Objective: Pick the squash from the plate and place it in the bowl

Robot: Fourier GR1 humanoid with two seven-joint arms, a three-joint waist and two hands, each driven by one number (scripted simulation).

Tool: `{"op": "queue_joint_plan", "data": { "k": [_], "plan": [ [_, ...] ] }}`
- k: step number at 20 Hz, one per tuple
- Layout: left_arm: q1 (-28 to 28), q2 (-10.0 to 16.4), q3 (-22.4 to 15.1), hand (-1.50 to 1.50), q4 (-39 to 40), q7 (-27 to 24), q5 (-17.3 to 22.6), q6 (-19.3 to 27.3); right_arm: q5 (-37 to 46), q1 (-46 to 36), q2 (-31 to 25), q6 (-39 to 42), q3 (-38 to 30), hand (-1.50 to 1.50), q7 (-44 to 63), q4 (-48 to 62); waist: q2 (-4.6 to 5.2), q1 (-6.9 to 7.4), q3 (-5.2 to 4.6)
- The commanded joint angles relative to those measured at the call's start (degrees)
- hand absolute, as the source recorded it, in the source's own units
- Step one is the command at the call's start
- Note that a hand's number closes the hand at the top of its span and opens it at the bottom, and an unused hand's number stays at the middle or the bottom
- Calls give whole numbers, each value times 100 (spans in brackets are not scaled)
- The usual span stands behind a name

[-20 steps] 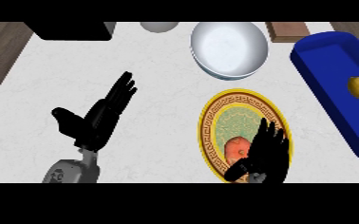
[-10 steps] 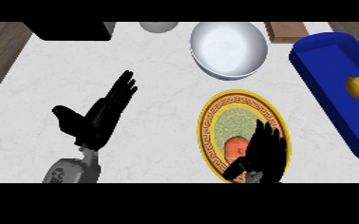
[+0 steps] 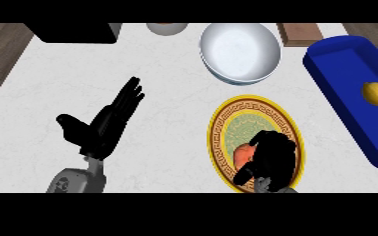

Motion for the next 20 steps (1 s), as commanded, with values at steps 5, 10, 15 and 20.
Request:
{"op": "queue_joint_plan", "data": {
  "k": [5,10,15,20],
  "plan": [
    [3,-83,7,0,-77,16,-27,20,207,-191,135,-220,306,150,1152,604,84,16,100],
    [-330,-220,-286,0,-58,188,-125,-43,-1150,-2469,133,265,822,150,609,1750,202,524,108],
    [-442,-216,-278,0,186,122,-104,-174,-1500,-3879,137,242,898,150,707,2828,228,675,95],
    [-406,-256,-294,0,129,192,-153,-87,-1758,-4873,138,26,1126,150,1301,3084,135,571,94]
  ]
}}
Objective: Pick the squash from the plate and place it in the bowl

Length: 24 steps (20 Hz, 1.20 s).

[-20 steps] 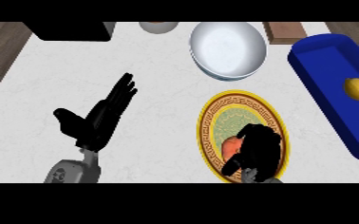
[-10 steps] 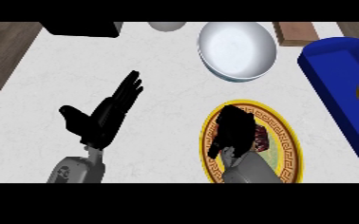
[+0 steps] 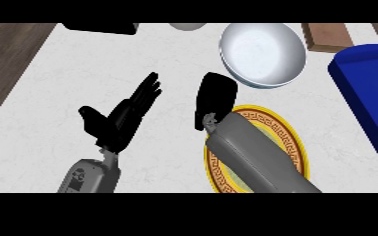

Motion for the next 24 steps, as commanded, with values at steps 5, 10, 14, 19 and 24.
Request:
{"op": "queue_joint_plan", "data": {
  "k": [5,10,14,19,24],
  "plan": [
    [-81,-50,60,0,189,-9,6,13,-252,-1791,90,-195,243,150,1718,161,-74,-52,-7],
    [-48,94,303,0,165,57,200,-76,178,-2631,89,-66,105,150,1723,432,-119,-193,-14],
    [107,161,298,0,155,-100,124,-115,195,-3192,89,120,-237,150,1725,773,-122,-255,-11],
    [140,135,247,0,-91,36,48,13,359,-3603,89,-144,-419,150,1725,1153,-113,-272,-2],
    [288,220,362,0,-142,57,169,-75,597,-3832,89,-310,-696,150,1647,1607,-84,-349,1]
  ]
}}
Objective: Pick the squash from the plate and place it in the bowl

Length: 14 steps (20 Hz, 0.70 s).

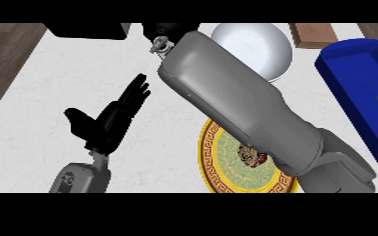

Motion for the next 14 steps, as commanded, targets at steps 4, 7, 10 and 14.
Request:
{"op": "queue_joint_plan", "data": {
  "k": [4,7,10,14],
  "plan": [
    [117,-32,55,0,-145,66,24,86,467,-127,71,-575,-565,150,1002,649,16,-169,11],
    [-94,-47,98,0,-44,55,-3,90,654,-68,-46,-1198,-874,150,497,1040,70,-134,10],
    [108,-6,92,0,2,-108,-22,-5,690,-44,-234,-1185,-1191,150,115,1272,64,-140,10],
    [-5,-33,105,0,-251,235,-33,146,790,347,-571,-1409,-1407,150,-645,1607,45,-174,15]
  ]
}}
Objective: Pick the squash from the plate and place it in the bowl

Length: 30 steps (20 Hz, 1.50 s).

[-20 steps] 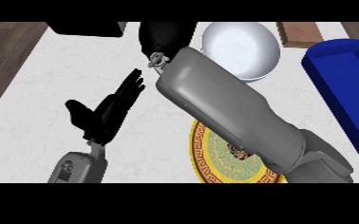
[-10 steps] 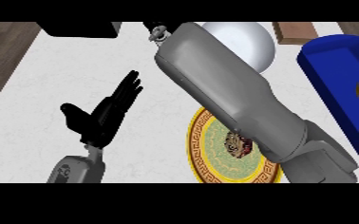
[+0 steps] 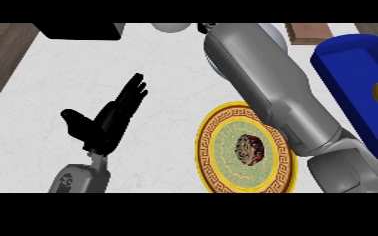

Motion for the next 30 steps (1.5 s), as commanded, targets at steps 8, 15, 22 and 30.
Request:
{"op": "queue_joint_plan", "data": {
  "k": [8,15,22,30],
  "plan": [
    [-161,9,52,0,-29,98,7,-75,201,294,-779,-1028,-698,150,-916,1865,88,120,3],
    [161,-70,-153,0,-300,-29,-21,-168,-415,415,-891,-1471,-1542,-150,-722,2301,107,254,9],
    [13,-53,-7,0,-166,42,-56,-60,-905,922,-722,-3220,-2091,-150,-1854,1725,96,163,20],
    [126,23,124,0,-240,185,21,-32,-1353,1488,-31,-5326,-2293,-150,-3387,80,-35,-71,19]
  ]
}}
